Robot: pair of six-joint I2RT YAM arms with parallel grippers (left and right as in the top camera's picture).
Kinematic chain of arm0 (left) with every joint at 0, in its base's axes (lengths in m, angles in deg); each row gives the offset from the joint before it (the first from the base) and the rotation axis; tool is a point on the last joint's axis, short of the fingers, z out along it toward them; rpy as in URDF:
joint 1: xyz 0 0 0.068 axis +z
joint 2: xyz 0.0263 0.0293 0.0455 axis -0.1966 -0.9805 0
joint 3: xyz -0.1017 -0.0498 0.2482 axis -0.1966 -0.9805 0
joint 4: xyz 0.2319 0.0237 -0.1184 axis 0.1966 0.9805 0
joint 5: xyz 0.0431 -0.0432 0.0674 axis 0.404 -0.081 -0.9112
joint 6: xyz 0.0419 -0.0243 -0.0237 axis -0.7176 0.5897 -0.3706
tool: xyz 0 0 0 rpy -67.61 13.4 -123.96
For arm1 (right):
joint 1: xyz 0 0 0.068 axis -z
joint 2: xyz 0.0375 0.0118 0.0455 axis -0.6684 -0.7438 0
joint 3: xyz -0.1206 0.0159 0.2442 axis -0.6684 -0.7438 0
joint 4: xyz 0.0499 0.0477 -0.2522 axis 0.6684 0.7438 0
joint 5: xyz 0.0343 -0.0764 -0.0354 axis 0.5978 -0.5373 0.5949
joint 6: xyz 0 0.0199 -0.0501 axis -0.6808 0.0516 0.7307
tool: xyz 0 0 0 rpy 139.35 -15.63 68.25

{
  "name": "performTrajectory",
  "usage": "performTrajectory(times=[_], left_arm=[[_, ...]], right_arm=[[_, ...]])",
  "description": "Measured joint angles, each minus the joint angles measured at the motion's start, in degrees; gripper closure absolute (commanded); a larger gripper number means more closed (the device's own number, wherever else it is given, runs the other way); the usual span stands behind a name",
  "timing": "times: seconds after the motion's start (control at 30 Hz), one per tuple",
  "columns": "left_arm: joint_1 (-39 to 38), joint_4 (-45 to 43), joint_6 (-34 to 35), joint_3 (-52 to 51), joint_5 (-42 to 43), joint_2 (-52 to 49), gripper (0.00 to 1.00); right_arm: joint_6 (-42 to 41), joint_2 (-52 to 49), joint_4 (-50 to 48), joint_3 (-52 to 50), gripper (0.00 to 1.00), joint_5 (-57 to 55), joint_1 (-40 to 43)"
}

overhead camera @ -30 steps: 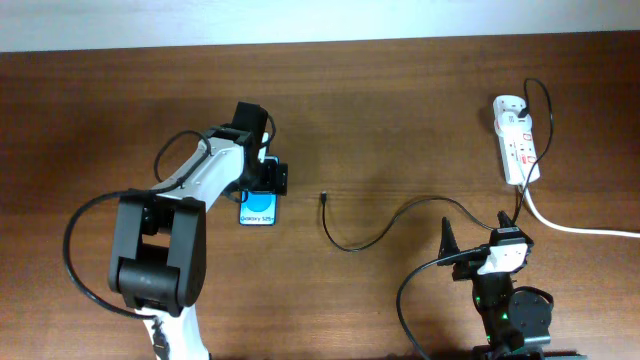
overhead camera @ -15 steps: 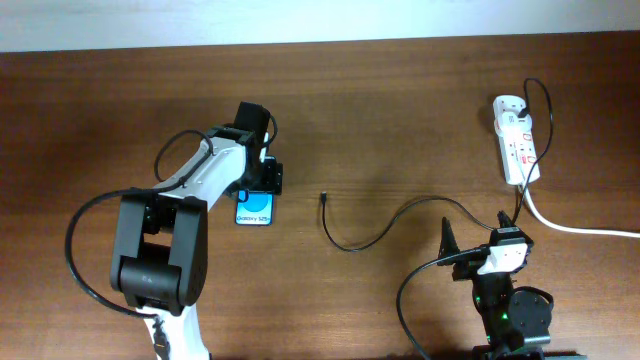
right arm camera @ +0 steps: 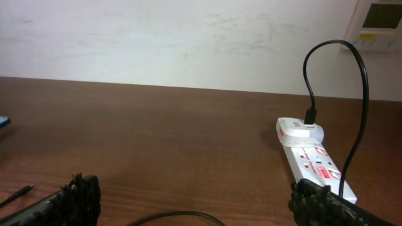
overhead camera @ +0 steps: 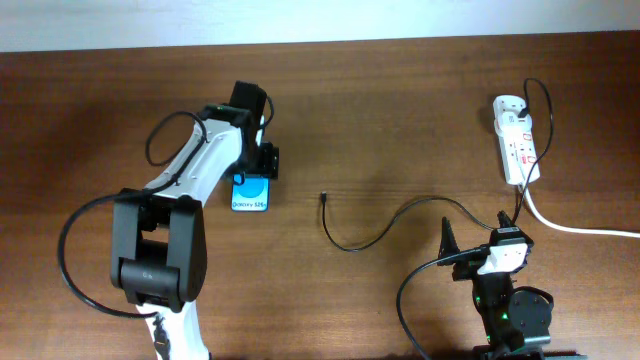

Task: Plug charger to phone and switch on socket
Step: 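Move left gripper over the phone and grasp its bottom edge, then lift the phone with left gripper and bring right gripper toward it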

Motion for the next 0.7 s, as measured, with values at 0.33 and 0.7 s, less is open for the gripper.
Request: performTrajectory(times=[0.33,0.7], left_arm=[[0.00,4.24,0.00,5.18,0.85,0.00,0.25],[2.38,4.24,0.02,6.01,4.66,0.00,0.35]], right_arm=[[0.07,0.00,0.02,0.00,0.01,0.00,0.00],[0.02,0.00,-3.45,-0.02,0.02,0.68,0.00]])
